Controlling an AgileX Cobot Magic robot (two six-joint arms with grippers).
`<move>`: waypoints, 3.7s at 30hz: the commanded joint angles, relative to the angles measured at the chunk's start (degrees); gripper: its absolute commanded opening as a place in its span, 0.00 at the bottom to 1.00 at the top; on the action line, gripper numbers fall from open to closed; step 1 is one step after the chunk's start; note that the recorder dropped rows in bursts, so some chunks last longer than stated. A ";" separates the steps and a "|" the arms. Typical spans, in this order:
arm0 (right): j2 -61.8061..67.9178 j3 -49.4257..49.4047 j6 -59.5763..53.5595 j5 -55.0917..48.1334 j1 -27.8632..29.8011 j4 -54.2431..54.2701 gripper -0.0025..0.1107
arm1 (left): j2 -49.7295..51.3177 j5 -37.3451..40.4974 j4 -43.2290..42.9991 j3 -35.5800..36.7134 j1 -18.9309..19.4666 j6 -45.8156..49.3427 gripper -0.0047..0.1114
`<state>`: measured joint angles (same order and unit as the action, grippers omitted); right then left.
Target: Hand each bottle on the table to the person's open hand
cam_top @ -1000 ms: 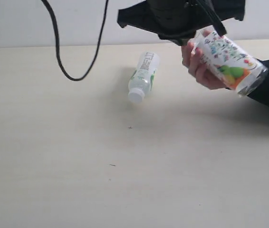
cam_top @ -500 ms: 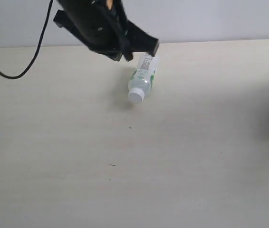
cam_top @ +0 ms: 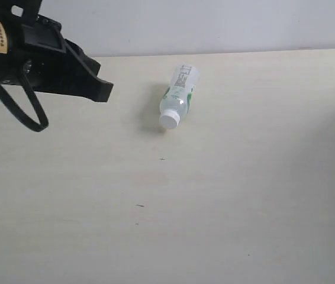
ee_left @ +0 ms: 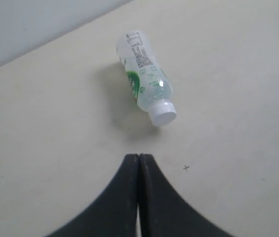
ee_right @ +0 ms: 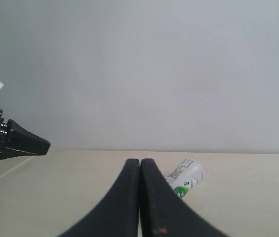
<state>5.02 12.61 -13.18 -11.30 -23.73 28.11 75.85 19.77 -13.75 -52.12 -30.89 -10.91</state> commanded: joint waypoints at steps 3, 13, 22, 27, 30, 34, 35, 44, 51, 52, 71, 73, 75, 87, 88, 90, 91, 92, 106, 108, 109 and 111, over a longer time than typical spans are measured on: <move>-0.28 -0.21 -0.04 0.08 -0.21 -0.02 0.02 | -2.42 5.80 -1.64 0.62 0.00 1.82 0.04; -0.28 -0.21 -0.04 0.08 -0.21 -0.02 0.02 | -0.06 0.90 -4.21 0.62 0.00 5.41 0.04; -0.28 -0.21 -0.04 0.08 -0.21 -0.02 0.02 | 3.53 -18.07 -4.24 6.48 0.13 10.91 0.04; -0.28 -0.21 -0.04 0.27 -0.21 -0.02 0.02 | 0.49 -34.96 -5.07 16.52 0.51 10.91 0.04; -0.28 -0.21 -0.04 0.27 -0.21 -0.02 0.02 | -1.38 -41.78 -5.20 21.49 1.01 10.91 0.04; -0.28 -0.21 -0.04 0.27 -0.21 -0.02 0.02 | -3.44 -50.61 -5.34 26.29 2.11 10.91 0.04; -0.28 -0.21 -0.04 0.27 -0.21 -0.02 0.02 | -4.01 -53.51 -5.34 27.79 2.39 10.35 0.04; -0.28 -0.21 -0.04 0.27 -0.21 -0.02 0.02 | -13.42 -62.87 -4.25 38.69 2.39 10.53 0.04; -0.28 -0.21 -0.04 0.27 -0.21 -0.02 0.02 | -30.28 -48.32 4.37 39.77 2.39 8.72 0.04; -0.28 -0.21 -0.04 0.27 -0.21 -0.02 0.02 | -32.24 -45.93 4.37 39.77 2.39 7.93 0.04; -0.28 -0.21 -0.04 0.27 -0.21 -0.02 0.02 | -46.57 -50.29 -1.69 49.45 2.28 3.02 0.04; -0.28 -0.21 -0.04 0.27 -0.21 -0.02 0.02 | -46.57 -49.33 -1.69 49.45 2.28 2.85 0.04; -0.28 -0.21 -0.04 0.27 -0.21 -0.02 0.02 | -46.57 -48.54 -1.69 49.45 2.28 1.38 0.04; -0.28 -0.21 -0.04 0.27 -0.21 -0.02 0.02 | -46.45 -54.96 3.95 50.10 2.28 1.72 0.04; -0.28 -0.21 -0.04 0.27 -0.21 -0.02 0.02 | -46.45 -54.97 6.04 49.52 2.28 1.80 0.04; -0.28 -0.21 -0.04 0.52 -0.21 -0.02 0.02 | -45.86 -51.86 12.62 46.32 2.28 5.49 0.04; -0.28 -0.21 -0.04 0.52 -0.21 -0.02 0.02 | -43.92 -48.49 15.85 42.97 2.28 7.82 0.04; -0.28 -0.21 -0.04 0.52 -0.21 -0.02 0.02 | -42.68 -47.39 16.59 41.16 2.28 7.92 0.04; -0.28 -0.21 -0.04 0.52 -0.21 -0.02 0.02 | 4.00 -8.40 17.28 -5.71 6.37 9.05 0.04; -0.28 -0.21 -0.04 0.52 -0.21 -0.02 0.02 | 7.29 -4.20 17.28 -10.93 7.28 9.05 0.06; -0.28 -0.21 -0.04 0.52 -0.21 -0.02 0.02 | 9.08 -1.78 17.28 -13.41 7.52 9.05 0.08; -0.28 -0.21 -0.04 0.52 -0.21 -0.02 0.02 | 12.26 2.12 17.28 -17.47 7.52 9.05 0.16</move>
<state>5.02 12.61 -13.18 -11.20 -23.76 28.11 84.22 15.69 3.07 -64.28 -23.66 -2.09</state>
